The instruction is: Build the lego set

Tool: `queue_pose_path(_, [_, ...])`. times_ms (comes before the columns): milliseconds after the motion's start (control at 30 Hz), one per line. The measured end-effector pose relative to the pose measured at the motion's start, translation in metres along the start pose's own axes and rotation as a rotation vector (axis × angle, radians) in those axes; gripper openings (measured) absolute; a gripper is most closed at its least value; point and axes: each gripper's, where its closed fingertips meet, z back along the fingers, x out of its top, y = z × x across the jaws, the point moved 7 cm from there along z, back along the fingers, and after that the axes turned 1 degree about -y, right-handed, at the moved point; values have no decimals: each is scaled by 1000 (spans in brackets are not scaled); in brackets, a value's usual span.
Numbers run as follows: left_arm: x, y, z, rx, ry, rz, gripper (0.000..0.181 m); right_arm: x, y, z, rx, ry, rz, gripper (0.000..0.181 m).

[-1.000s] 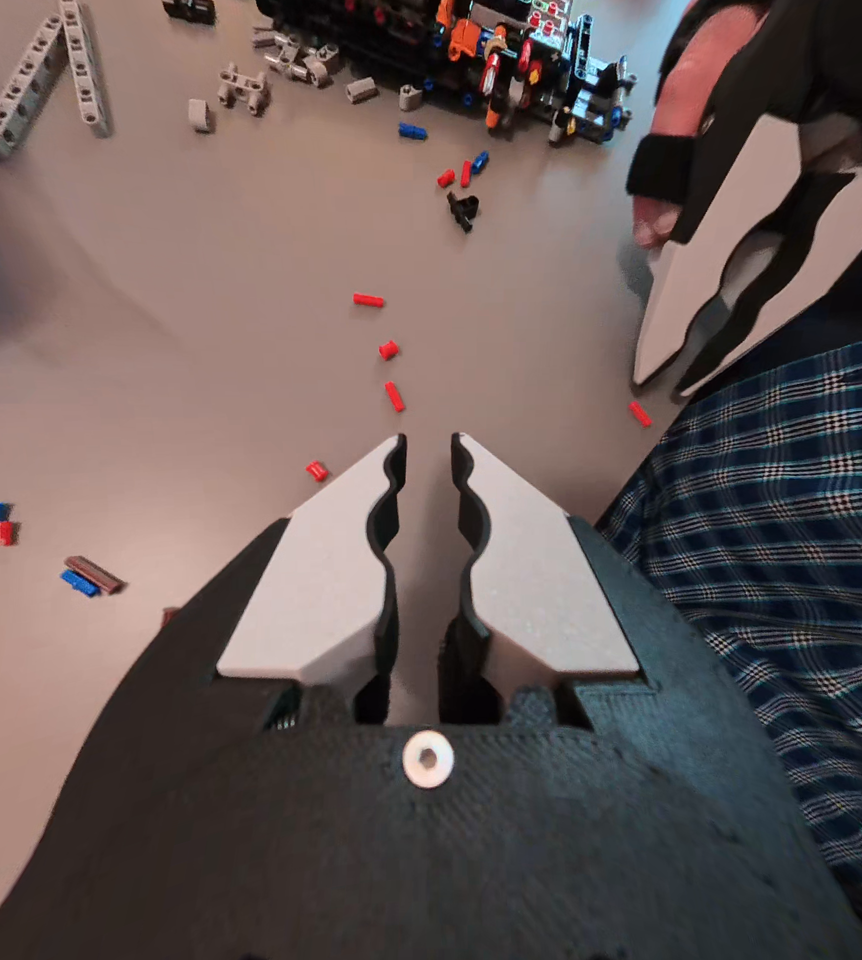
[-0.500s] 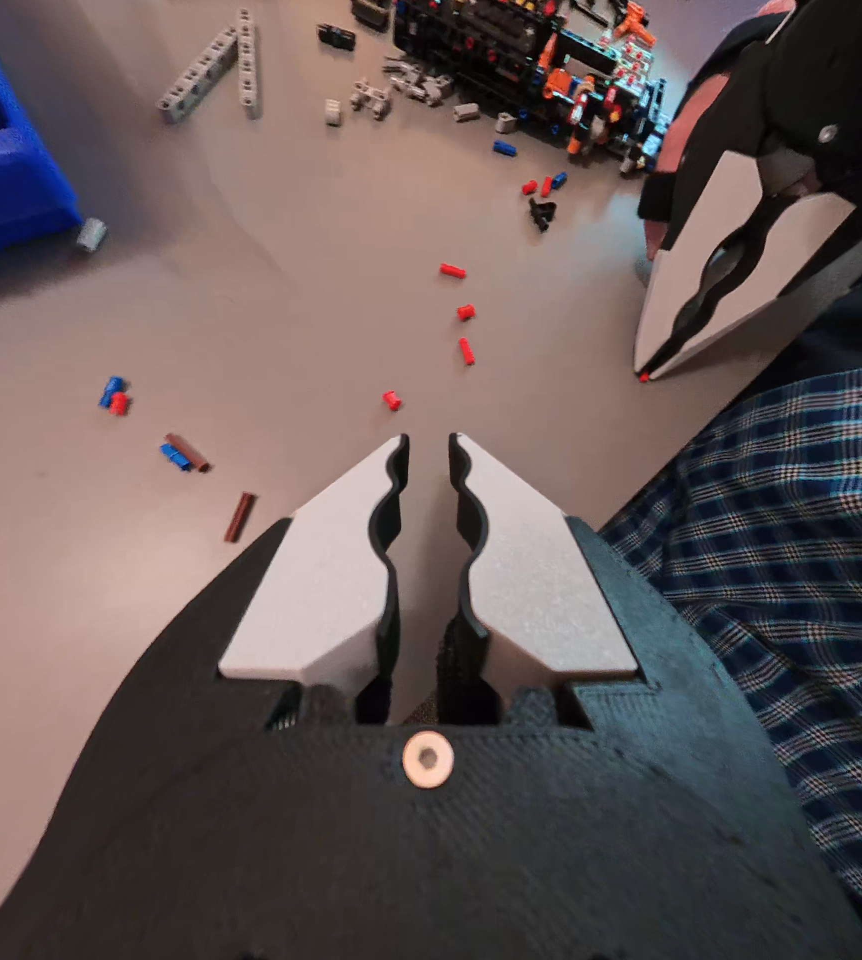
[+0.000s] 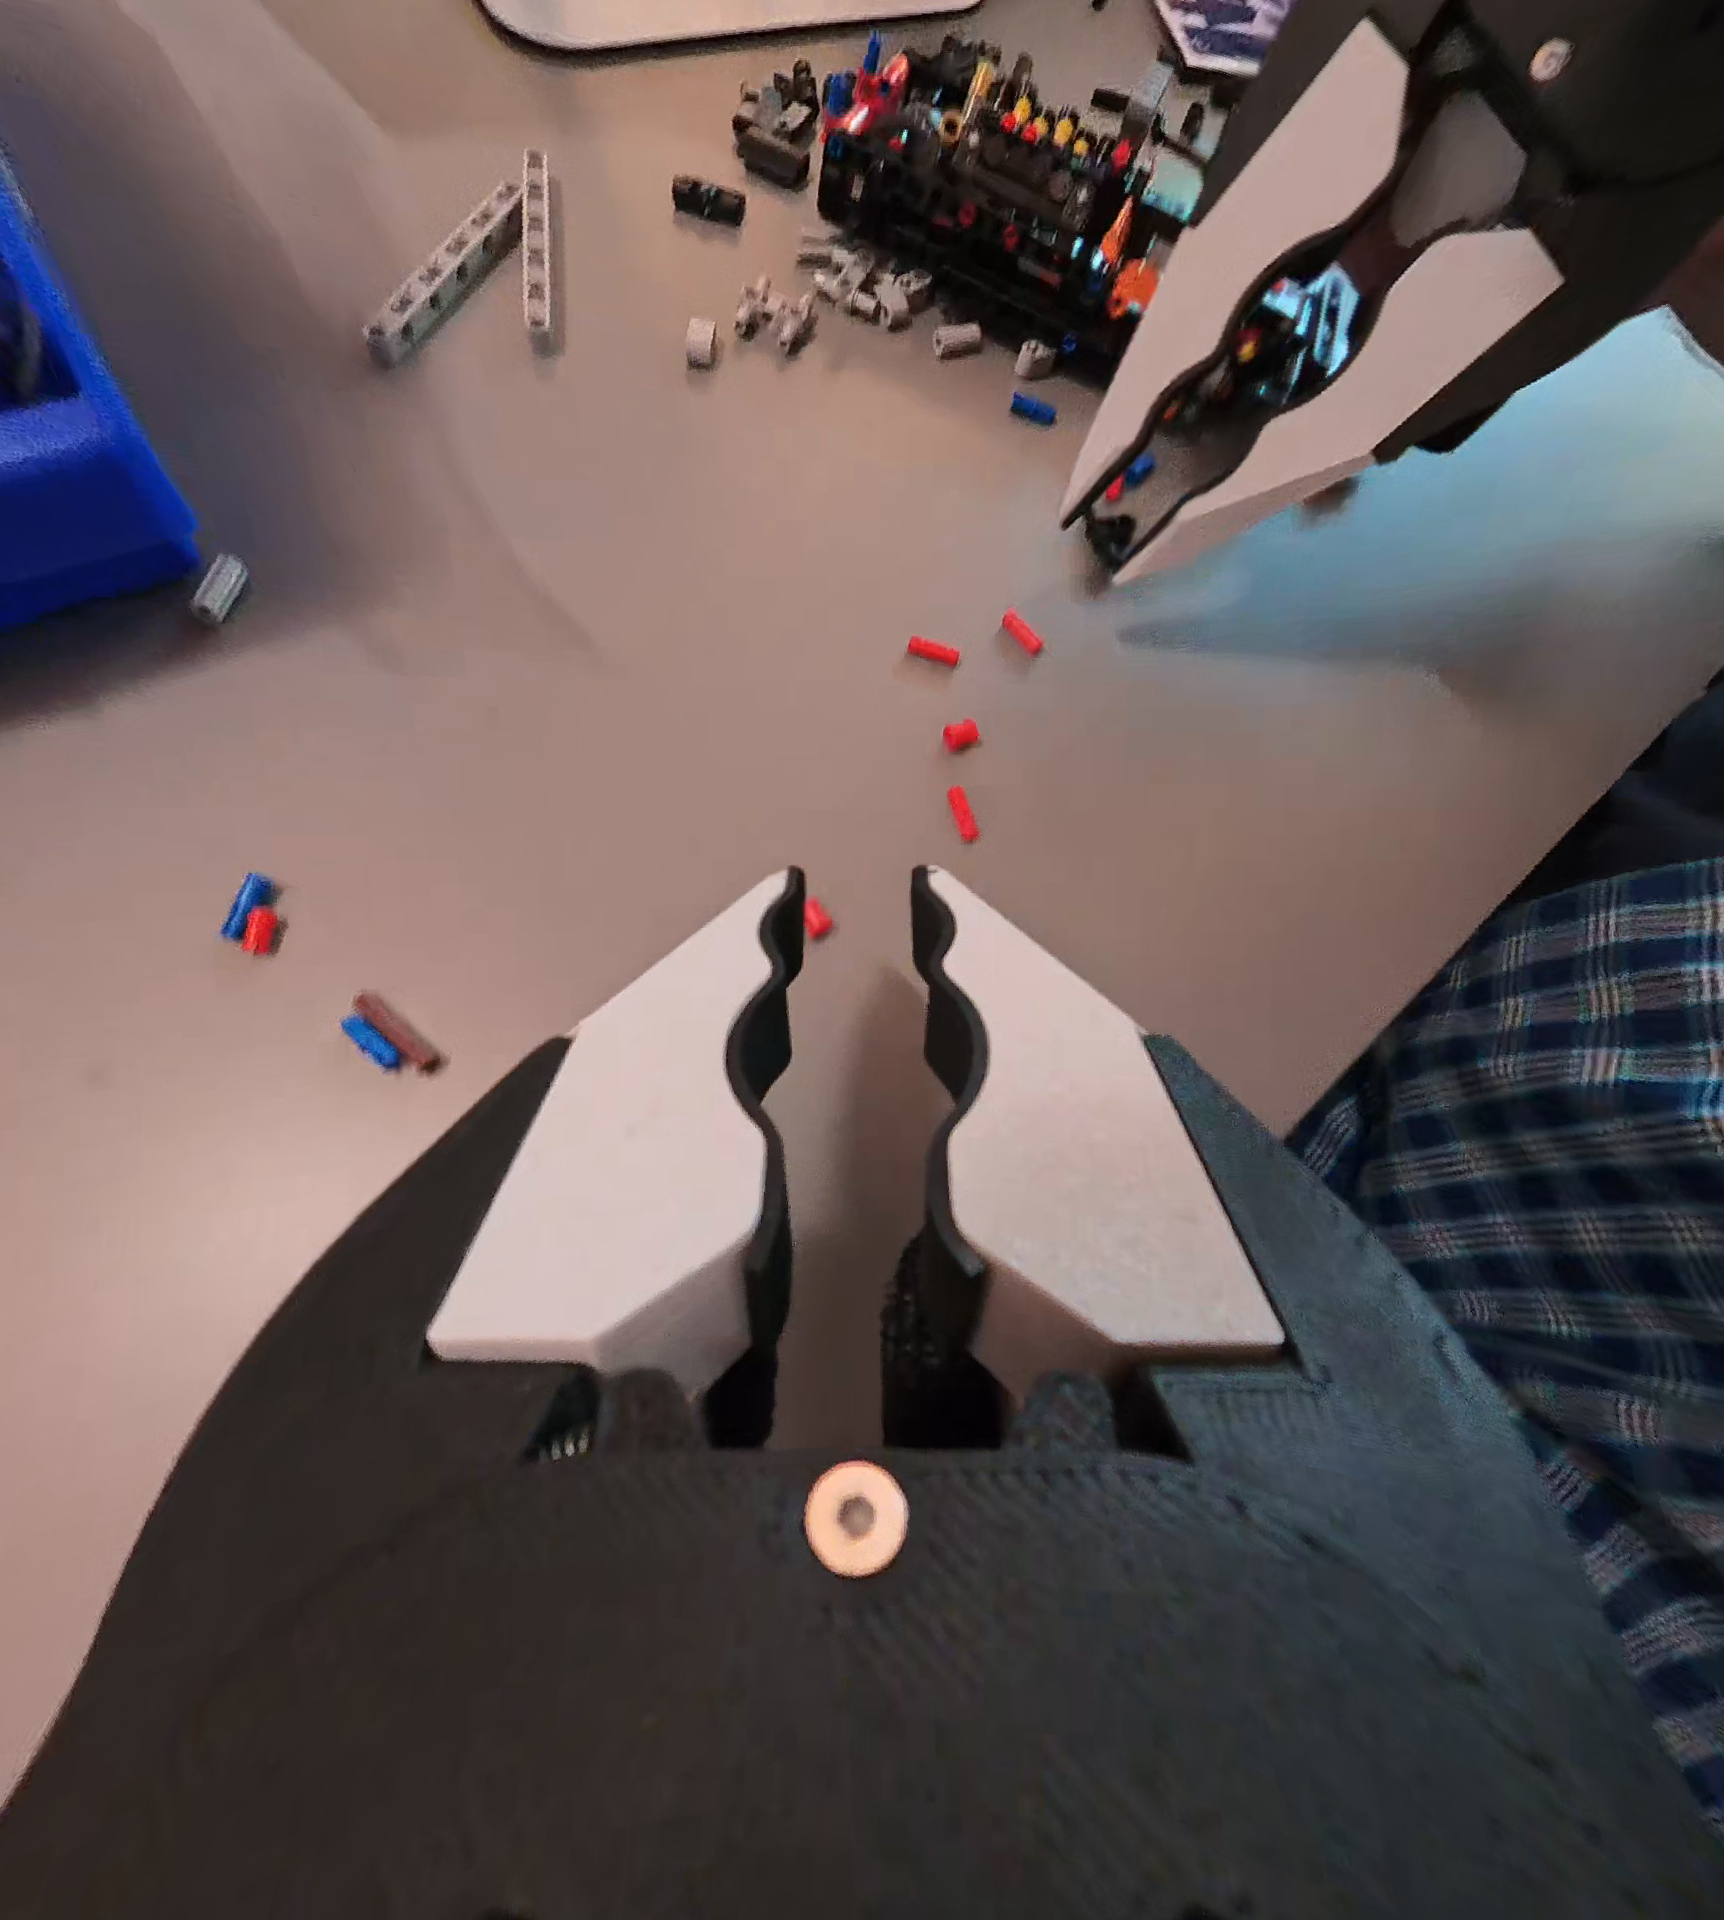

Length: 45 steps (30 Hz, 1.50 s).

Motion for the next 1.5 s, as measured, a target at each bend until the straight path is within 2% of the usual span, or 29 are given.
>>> queue_pose_path(33, [7, -1, -5, -12, -11, -5, 21, -3, -3, 9, -34, -6, -15, 14])
queue_pose_path(100, [23, -4, -20, -51, -22, -30, 25, -12, -11, 30, -86, -29, -88, 20])
queue_pose_path(167, [44, -8, -40, -81, -18, -82, 28, -28, -20, 55, -131, -68, -214, 33])
queue_pose_path(367, [107, -5, -120, -152, 43, -266, 38, -115, -36, 115, -263, -123, -587, 44])
queue_pose_path(500, [131, 5, -172, -193, 70, -250, 37, -157, -32, 120, -221, -136, -732, 42])
queue_pose_path(667, [134, 12, -214, -164, 153, -281, 33, -175, -23, 110, -139, -136, -789, 40])
queue_pose_path(900, [130, 6, -233, -170, 205, -319, 14, -185, -36, 95, -147, -167, -821, 27])
queue_pose_path(1067, [130, 6, -236, -136, 206, -334, 9, -182, -43, 87, -86, -194, -792, 24])
queue_pose_path(1200, [130, 7, -235, -148, 198, -329, 4, -182, -46, 94, -66, -166, -692, 25])
queue_pose_path(1333, [130, 5, -236, -149, 201, -349, 4, -180, -61, 107, -120, -107, -529, 20])
queue_pose_path(1500, [131, 5, -238, -163, 196, -347, 4, -172, -67, 94, -16, -57, -381, 10])
